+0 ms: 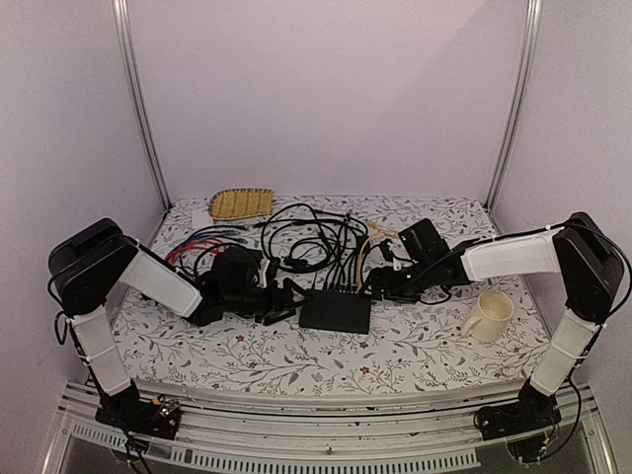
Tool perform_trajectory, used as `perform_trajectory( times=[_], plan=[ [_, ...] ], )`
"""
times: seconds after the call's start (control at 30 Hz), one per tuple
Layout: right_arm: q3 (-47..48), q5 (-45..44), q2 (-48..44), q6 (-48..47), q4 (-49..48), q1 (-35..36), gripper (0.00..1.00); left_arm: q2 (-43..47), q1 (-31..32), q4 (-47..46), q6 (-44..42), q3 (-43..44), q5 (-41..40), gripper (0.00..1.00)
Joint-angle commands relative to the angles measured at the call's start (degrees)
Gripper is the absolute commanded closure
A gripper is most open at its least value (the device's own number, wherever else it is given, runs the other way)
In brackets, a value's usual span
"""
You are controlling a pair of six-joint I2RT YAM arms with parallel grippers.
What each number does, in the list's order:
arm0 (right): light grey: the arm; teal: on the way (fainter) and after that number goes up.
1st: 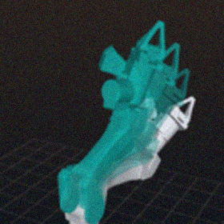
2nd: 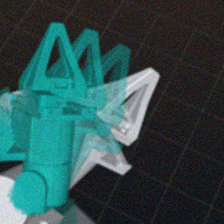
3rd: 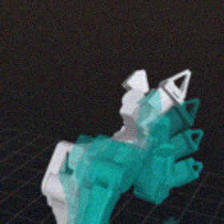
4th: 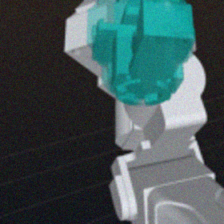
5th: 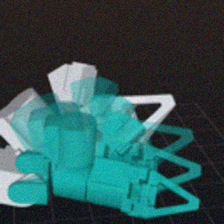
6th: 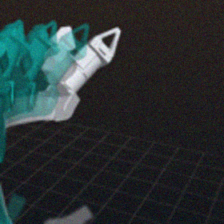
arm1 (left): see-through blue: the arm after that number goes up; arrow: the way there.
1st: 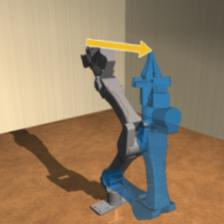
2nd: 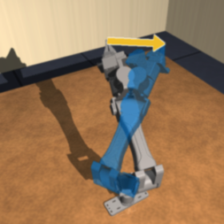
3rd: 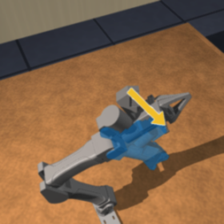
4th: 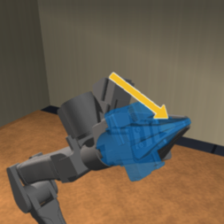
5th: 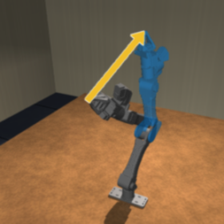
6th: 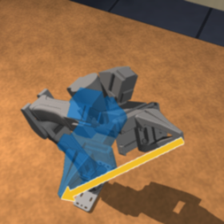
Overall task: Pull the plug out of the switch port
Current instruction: Move the switch port to the center of the board.
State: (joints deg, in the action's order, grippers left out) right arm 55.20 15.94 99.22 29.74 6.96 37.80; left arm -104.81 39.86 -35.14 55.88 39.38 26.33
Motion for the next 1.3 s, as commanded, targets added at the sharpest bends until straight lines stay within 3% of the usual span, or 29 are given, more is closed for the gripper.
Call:
perform_trajectory(
  times=[0.0, 0.13, 0.3, 0.57, 0.97, 1.27],
  plan=[
    [6.57, -5.78, 0.59, -2.21, 3.82, -0.17, 0.22, -0.56, 1.01, 0.38, 0.19, 0.90, -0.55, 0.13],
    [17.34, -11.34, 4.17, -5.49, 8.78, -0.64, 0.27, 0.47, 0.85, 0.51, 0.31, 1.04, -2.43, 0.14],
    [30.99, -12.36, 12.05, -8.28, 13.88, -2.09, 0.46, 1.45, 0.11, 0.58, 0.76, 1.89, -4.78, 0.14],
    [53.74, -13.94, 28.80, -11.59, 25.28, -2.72, 0.65, 0.37, -1.01, 3.92, -0.68, 6.48, -4.87, 0.14],
    [73.21, -18.54, 44.32, -14.38, 34.66, -3.48, 0.68, -1.25, -1.46, 5.25, -2.33, 7.34, -3.42, 0.14],
    [75.81, -25.72, 46.46, -16.36, 37.65, -3.98, 0.67, -2.17, -2.26, 5.21, -3.32, 7.38, -1.80, 0.14]
  ],
)
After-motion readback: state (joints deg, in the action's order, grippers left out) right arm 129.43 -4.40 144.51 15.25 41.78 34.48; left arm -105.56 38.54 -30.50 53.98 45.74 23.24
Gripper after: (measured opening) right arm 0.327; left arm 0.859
